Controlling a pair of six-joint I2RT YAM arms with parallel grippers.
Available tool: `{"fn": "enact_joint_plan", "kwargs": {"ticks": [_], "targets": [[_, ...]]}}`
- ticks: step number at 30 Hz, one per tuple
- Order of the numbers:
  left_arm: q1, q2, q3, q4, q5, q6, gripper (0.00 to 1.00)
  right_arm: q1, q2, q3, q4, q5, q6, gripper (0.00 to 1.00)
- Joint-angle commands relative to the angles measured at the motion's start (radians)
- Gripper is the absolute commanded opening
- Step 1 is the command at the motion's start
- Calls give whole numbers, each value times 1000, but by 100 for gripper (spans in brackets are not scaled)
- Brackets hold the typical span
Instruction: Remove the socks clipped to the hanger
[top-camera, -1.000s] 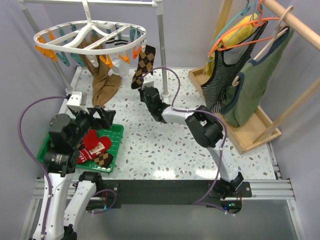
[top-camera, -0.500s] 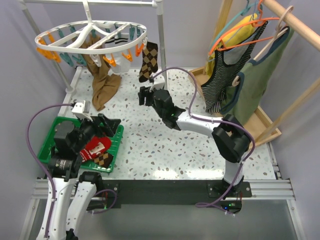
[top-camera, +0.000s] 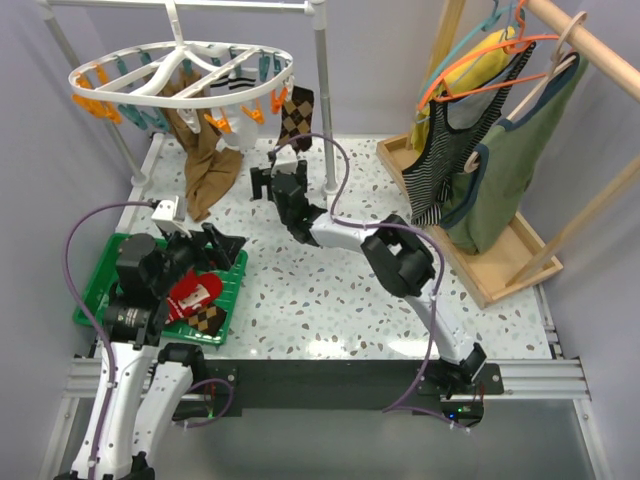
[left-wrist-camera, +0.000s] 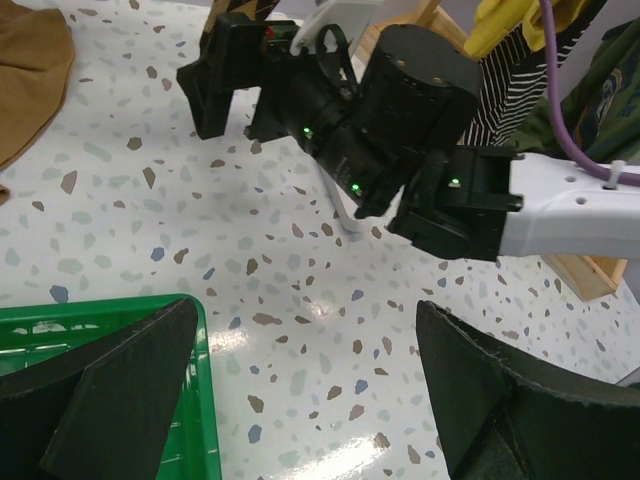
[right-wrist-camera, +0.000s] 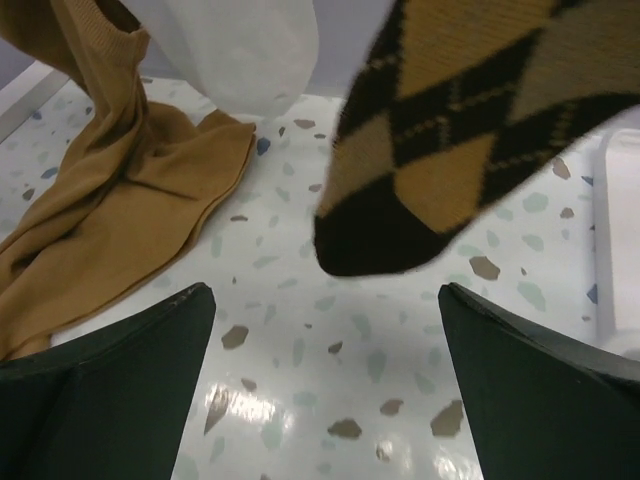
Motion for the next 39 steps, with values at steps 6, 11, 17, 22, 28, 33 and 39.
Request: {"fn": "enact_joint_plan", "kwargs": {"ticks": [6,11,17,22,28,33,39], "targets": [[-5,19,32,30,13,38,95,-64,267,390,104,143,-128,95],[-5,22,19,30,12,39,95,-85,313,454,144,144,-184,59],[-5,14,-7,48,32,15,95,-85,244,347,213,83,-230,0],[-5,-1,-23,42,46,7,95,-67,123,194,210,46,-211,0],[-5,-23,-45,36,85,-19,95,-4,-133,-39,27,-64,-132,0],[-3,-26,-31,63,144,-82,95,64,-361,-244,-116,-115,-8,0],[-5,-73,-22,82,158,-198,95,116,-564,-377,-282,-244,196,0]]}}
